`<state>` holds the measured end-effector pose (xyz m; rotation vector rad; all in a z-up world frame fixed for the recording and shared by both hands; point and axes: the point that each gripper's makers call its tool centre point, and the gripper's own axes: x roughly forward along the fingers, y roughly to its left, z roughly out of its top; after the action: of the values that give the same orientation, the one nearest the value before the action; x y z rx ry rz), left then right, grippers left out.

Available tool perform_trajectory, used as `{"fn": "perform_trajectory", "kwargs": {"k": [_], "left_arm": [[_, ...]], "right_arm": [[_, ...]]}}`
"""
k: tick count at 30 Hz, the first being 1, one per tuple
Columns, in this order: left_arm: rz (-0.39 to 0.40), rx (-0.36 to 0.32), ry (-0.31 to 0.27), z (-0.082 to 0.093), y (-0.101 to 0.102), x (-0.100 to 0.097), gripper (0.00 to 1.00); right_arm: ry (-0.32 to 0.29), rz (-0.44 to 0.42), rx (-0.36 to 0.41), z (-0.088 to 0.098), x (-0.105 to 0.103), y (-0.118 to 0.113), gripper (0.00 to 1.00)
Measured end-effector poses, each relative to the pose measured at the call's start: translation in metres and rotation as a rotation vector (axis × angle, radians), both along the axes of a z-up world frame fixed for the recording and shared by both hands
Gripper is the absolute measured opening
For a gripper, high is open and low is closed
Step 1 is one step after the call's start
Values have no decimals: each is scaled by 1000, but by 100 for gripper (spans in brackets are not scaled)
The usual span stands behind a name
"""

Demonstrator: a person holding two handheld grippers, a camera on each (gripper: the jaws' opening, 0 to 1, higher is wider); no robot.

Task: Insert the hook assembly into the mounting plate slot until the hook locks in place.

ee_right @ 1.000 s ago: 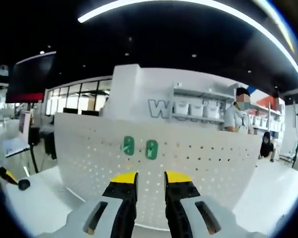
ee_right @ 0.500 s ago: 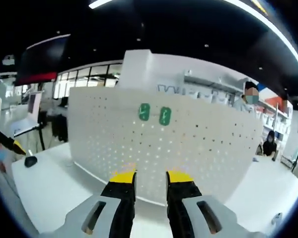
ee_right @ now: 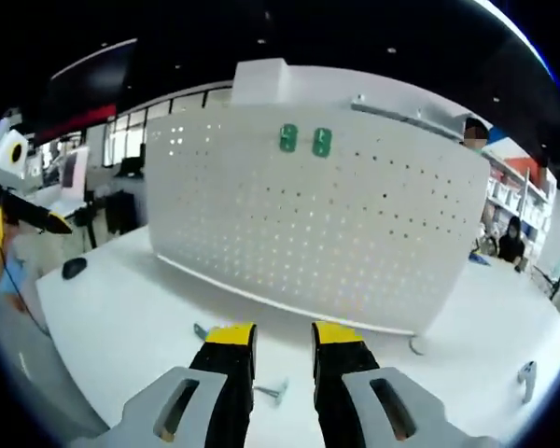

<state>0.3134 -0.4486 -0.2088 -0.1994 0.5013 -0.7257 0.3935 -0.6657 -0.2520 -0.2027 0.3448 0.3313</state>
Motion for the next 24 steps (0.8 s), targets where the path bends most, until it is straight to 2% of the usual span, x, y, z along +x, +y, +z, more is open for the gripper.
{"fn": "perform_trajectory", "kwargs": {"k": [14,24], "left_arm": [[-35,11,3,-4,-6,-4,98],[-69,0,-7,-1,-17,-7,97]], "right_arm": [[94,45,-9,-30,-39,10,22],[134,35,-9,-39,-54,7,22]]}}
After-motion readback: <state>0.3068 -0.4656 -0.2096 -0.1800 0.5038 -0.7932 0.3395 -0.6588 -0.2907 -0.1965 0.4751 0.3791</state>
